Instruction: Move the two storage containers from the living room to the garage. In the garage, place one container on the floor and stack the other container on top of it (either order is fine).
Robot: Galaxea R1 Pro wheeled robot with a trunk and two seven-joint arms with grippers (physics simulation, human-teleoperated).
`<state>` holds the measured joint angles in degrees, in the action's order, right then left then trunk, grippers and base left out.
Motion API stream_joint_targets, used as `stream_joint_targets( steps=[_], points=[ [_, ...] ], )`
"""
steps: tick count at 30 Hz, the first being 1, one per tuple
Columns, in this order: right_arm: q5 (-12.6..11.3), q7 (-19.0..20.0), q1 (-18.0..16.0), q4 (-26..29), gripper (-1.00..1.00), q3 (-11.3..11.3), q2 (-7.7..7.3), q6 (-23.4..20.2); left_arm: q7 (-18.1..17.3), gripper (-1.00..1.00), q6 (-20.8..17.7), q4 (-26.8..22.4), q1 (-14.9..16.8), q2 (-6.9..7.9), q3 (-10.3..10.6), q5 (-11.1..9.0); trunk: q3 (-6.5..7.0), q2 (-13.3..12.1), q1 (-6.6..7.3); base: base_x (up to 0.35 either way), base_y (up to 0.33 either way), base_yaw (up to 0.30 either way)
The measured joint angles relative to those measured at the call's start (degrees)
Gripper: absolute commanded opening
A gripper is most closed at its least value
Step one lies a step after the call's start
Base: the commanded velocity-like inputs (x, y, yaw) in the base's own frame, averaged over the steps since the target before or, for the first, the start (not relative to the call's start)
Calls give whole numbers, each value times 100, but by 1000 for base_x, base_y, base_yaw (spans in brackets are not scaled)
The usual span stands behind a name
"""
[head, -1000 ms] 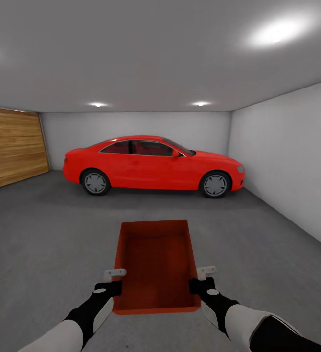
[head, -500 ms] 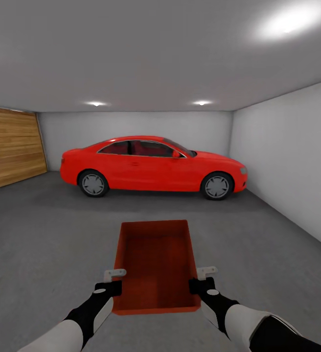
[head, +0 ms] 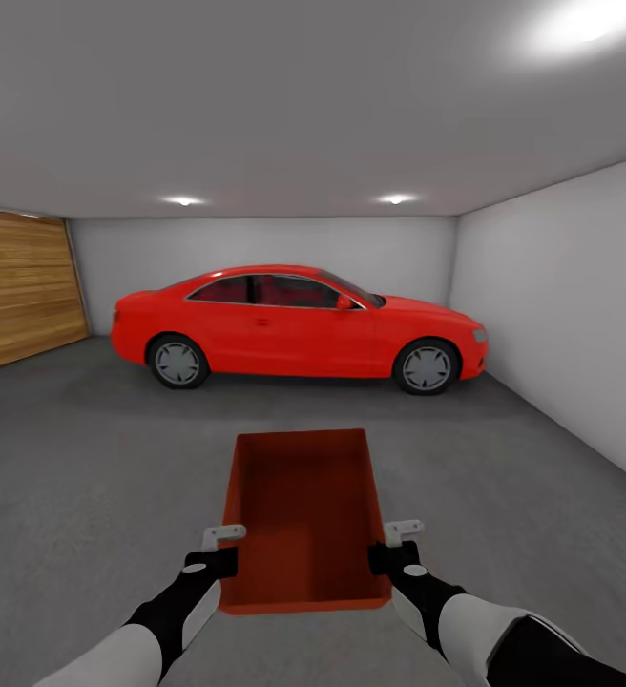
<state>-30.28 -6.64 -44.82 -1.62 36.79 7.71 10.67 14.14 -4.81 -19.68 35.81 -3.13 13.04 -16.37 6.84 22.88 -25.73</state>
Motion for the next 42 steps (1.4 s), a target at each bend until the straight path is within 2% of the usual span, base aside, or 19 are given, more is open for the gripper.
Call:
stream_joint_targets(
  steps=[34, 42],
  points=[
    [0, 0, 0, 0, -100, 0, 0, 0, 0, -100, 0, 0, 0, 0, 0, 0, 0, 0, 0, 321, 0, 0],
    [-9, -8, 0, 0, -100, 9, 5, 2, -9, -100, 2, 2, 1, 5, -2, 1, 0, 0, 0, 321, 0, -164]
  ],
)
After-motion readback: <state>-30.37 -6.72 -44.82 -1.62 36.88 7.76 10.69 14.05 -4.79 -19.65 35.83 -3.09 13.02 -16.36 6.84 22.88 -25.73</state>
